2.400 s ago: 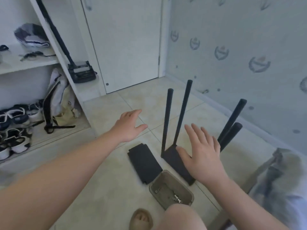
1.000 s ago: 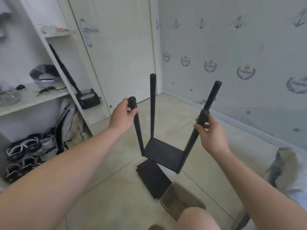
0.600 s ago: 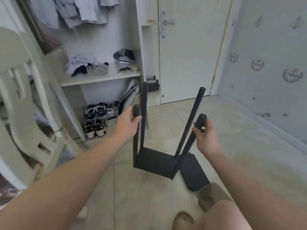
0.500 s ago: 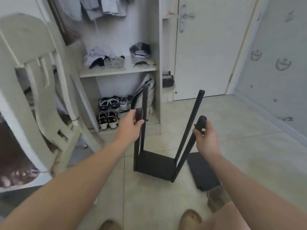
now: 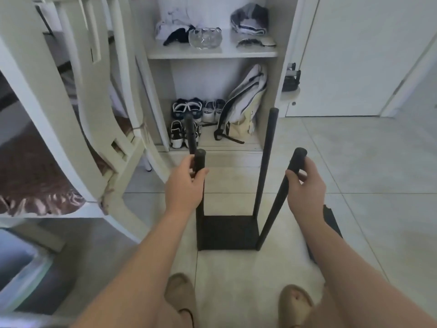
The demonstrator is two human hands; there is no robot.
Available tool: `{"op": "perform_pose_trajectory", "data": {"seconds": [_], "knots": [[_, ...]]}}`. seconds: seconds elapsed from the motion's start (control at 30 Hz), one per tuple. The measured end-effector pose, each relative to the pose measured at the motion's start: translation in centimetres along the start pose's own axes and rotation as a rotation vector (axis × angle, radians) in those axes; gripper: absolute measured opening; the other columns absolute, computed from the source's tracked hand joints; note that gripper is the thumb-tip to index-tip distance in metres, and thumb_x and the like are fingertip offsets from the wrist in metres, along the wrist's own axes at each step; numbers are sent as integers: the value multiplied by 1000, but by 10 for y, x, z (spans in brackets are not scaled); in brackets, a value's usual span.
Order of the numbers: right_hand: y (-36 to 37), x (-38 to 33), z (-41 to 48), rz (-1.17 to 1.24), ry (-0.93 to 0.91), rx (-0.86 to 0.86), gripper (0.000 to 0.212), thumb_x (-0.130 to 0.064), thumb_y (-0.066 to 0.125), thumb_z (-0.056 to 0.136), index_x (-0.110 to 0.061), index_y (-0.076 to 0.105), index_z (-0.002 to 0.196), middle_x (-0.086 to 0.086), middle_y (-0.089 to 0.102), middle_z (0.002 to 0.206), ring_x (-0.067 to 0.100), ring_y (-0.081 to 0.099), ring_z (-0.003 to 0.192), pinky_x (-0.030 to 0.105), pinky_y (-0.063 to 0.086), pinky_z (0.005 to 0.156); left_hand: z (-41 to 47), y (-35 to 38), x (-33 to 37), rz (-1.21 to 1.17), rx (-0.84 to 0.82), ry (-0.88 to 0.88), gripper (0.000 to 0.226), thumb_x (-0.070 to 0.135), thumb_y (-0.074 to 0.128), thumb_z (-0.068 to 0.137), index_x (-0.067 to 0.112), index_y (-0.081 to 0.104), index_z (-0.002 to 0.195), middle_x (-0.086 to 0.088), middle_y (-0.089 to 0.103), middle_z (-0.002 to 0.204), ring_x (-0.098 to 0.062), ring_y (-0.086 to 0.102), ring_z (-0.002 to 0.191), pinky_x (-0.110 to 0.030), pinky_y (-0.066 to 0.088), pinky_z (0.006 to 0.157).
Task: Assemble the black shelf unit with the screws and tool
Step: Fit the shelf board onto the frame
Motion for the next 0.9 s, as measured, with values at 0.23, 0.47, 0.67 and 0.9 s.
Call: {"op": "perform_pose_trajectory", "data": {"seconds": [0.23,0.47,0.67,0.9], "knots": [[12,38,4,-50,92,-68,22,-18,63,99,-28,56,117,-19,63,99,3,62,95,12,40,66,-5,18,-34,-5,-93,-146,30,26,65,96,27,55,124,10,66,116,-11,63,110,-43,56,95],[16,62,25,-216,140,-274,26,-5,61,95,-25,53,110,-9,63,99,15,62,88,20,41,60,13,25,-66,190,-286,-344,24,21,68,93,26,59,115,6,62,108,-18,61,108,-30,44,84],[21,60,30,-139,134,-217,21,-5,62,95,-23,56,106,-7,65,100,13,61,89,18,41,62,17,37,-68,168,-181,-263,34,19,68,93,21,59,126,10,58,103,-9,54,97,-24,43,79],[27,60,28,-152,131,-212,19,-12,63,97,-24,54,109,-10,61,98,15,59,93,13,37,61,16,35,-71,108,-126,-258,38,22,67,95,22,57,131,3,66,118,-10,58,103,-17,42,75]]}}
Point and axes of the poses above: each hand's wrist, its own z-axis towards the middle knuckle, its own y-axis out of the palm, x = y × z, the point moved 2 cm from there along z, towards the middle knuckle
